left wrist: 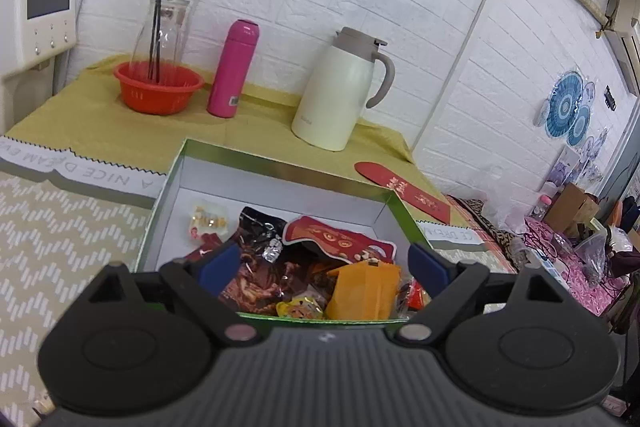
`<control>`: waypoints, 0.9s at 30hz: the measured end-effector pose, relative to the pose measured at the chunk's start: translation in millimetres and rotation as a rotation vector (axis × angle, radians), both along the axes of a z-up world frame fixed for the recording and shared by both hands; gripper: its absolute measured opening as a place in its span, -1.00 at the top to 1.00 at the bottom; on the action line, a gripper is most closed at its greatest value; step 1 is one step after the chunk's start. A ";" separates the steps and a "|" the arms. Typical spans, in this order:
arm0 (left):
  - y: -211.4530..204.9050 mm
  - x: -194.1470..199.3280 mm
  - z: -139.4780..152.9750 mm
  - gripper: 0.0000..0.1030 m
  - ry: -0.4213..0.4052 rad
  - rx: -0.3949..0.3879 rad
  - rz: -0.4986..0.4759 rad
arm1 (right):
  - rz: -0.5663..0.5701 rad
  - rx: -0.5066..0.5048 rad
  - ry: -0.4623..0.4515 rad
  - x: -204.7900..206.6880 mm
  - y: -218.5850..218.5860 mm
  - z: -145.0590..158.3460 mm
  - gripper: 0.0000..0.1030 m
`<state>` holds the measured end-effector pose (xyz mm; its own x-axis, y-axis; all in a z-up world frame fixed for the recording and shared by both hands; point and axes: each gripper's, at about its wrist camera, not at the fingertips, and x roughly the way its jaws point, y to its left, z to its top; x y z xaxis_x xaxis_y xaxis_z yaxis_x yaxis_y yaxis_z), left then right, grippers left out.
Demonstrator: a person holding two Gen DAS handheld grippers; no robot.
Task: Organize snacks
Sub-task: 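Move both grippers to the white 'I'm' snack bag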
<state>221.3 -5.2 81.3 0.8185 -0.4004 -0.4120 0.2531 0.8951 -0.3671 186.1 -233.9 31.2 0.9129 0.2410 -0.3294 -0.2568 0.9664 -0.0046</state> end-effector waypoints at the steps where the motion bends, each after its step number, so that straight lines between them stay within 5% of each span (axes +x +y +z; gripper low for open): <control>1: 0.7 -4.1 2.8 -0.75 0.005 0.001 0.006 | 0.004 0.006 0.000 -3.3 0.5 1.9 -1.00; 13: 18.0 -87.9 17.5 -0.75 -0.043 -0.056 0.004 | 0.028 0.054 -0.049 -58.8 8.1 15.2 -1.00; 27: 51.9 -139.1 -52.9 -0.75 0.095 -0.092 0.033 | 0.078 0.262 0.061 -96.4 12.8 -32.8 -1.00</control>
